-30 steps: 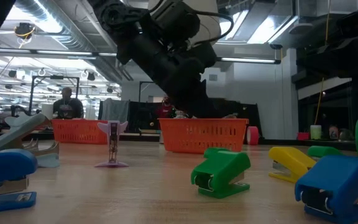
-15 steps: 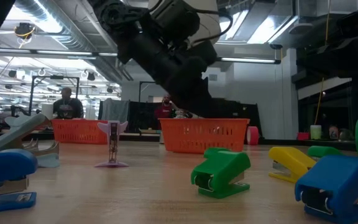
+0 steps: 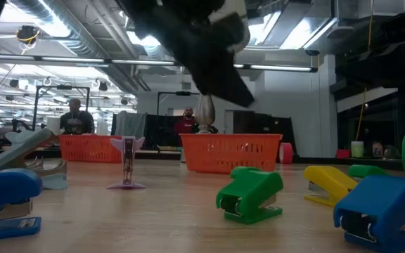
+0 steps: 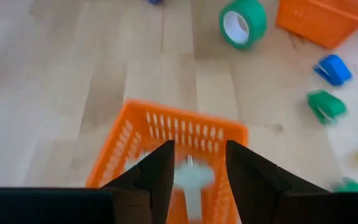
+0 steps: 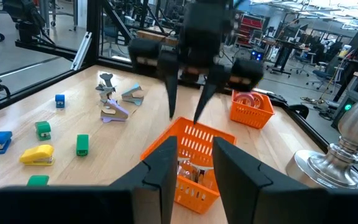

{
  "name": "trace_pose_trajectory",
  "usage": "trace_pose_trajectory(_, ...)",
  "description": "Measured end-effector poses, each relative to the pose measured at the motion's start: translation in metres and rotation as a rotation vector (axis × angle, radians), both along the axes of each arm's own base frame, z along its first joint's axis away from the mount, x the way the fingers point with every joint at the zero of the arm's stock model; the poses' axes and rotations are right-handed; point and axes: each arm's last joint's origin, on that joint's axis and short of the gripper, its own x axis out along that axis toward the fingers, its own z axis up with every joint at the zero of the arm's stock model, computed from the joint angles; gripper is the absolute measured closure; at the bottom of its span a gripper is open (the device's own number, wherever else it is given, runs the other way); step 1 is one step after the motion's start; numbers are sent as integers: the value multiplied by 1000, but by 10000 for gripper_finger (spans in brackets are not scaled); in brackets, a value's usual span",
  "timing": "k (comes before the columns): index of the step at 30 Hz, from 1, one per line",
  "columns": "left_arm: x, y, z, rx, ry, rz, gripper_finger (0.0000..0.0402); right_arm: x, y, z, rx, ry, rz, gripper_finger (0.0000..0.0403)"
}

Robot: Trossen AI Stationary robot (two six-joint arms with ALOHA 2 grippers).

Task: Pick and place Stapler, Stapler remover, tape
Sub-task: Put the purple staple remover into the middle orange bin

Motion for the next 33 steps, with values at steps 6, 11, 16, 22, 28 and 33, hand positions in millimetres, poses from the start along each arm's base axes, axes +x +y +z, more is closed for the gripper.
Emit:
trace_pose_trajectory(6,-24,-11,29,25,45,23,263,0,0,0,0,0,0,297)
trace_pose_trajectory(11,-45,-31,45,53,100,47,263,0,0,0,0,0,0,297)
trace_pose_trajectory(16,-65,-55,49,35,144,19,263,0,0,0,0,0,0,297)
trace_pose_trajectory(22,-85,-77,32,13,218,-27,263,0,0,0,0,0,0,297)
trace_pose_trajectory(28,-100,-88,5,-41,279,-49,263,0,0,0,0,0,0,297)
trace_pose_trajectory(33,-105,-89,-11,-45,277,-58,263,0,0,0,0,0,0,297)
